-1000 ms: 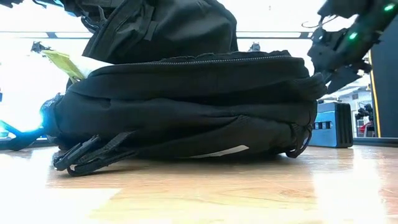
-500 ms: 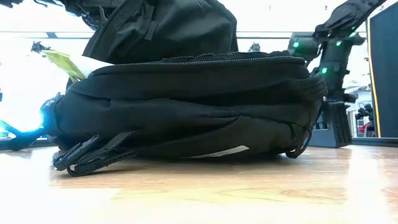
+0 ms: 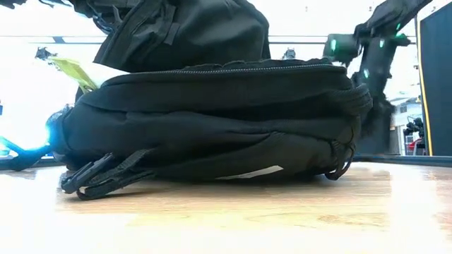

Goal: Unpack backpack
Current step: Put the black medicine organizer into the black backpack

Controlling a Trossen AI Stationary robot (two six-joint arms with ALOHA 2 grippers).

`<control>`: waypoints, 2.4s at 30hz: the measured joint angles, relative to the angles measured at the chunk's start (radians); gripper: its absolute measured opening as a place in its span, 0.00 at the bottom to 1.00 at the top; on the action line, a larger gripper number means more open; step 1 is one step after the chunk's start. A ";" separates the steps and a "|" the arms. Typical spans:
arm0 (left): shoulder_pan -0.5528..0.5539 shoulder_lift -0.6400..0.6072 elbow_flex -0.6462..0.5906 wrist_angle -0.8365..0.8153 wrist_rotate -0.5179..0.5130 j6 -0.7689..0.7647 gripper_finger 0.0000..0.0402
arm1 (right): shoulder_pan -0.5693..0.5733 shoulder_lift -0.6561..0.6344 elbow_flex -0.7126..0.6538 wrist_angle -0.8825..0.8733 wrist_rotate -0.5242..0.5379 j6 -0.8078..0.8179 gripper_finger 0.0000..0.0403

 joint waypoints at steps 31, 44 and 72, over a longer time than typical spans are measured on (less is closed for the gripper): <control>0.000 0.137 0.000 0.412 0.024 0.071 0.00 | 0.734 0.300 0.054 0.935 -0.294 0.462 0.37; 0.000 0.200 0.025 0.434 0.296 0.145 0.00 | 0.528 0.495 0.065 1.314 -0.435 0.569 0.37; -0.002 0.207 0.025 0.350 0.308 0.139 0.00 | 0.476 0.344 0.106 0.998 -0.369 0.330 0.83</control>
